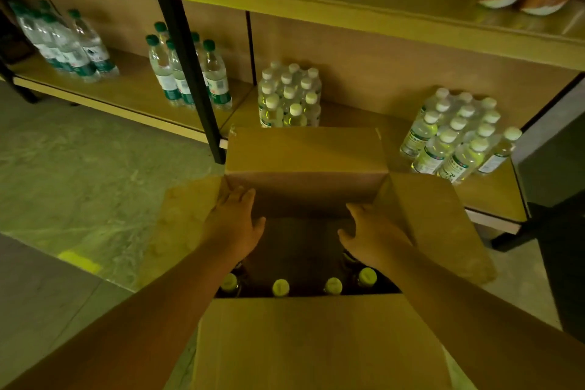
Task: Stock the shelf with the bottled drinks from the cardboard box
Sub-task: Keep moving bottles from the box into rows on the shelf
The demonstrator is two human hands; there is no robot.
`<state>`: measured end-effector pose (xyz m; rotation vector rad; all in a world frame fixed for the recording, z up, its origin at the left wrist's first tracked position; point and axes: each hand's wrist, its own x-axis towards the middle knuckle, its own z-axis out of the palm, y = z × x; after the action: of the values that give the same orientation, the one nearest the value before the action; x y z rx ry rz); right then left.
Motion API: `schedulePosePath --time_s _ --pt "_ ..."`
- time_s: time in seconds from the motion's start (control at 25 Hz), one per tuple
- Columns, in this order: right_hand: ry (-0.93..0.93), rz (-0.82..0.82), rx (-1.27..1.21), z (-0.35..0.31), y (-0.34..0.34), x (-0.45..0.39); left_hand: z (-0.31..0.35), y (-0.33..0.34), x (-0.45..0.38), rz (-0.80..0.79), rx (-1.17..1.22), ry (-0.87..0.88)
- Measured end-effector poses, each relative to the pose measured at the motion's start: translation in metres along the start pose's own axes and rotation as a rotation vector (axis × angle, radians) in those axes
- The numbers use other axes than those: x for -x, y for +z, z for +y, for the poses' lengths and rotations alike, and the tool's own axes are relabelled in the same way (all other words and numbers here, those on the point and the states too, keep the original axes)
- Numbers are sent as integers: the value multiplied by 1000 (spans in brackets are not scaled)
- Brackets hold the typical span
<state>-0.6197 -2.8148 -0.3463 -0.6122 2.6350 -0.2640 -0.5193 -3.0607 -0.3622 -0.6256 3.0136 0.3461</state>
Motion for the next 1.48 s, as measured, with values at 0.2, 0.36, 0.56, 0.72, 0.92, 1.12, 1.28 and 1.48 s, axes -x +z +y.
schedulePosePath --time_s 0.2,0.36,0.56,0.72,0.92,1.12,1.28,1.48 --pt "91 -97 18 14 44 -12 -9 40 -14 -139 -132 -11" --pt "189 -139 -8 29 72 -23 -15 63 -27 -264 -94 -64" --pt "283 -112 -80 41 91 -37 -15 76 -33 -290 -125 -127" --pt "280 4 -125 48 91 -38 -16 78 -35 -222 -50 -168" --pt "220 -18 -102 45 77 -32 -16 67 -23 -158 99 -125" --pt "142 58 -193 25 13 -8 1 15 -18 -83 190 -25" --pt "27 126 -102 4 -70 27 38 -67 -20 -20 316 116" --pt "-55 265 -228 -15 -191 74 100 -197 -28 73 311 300"
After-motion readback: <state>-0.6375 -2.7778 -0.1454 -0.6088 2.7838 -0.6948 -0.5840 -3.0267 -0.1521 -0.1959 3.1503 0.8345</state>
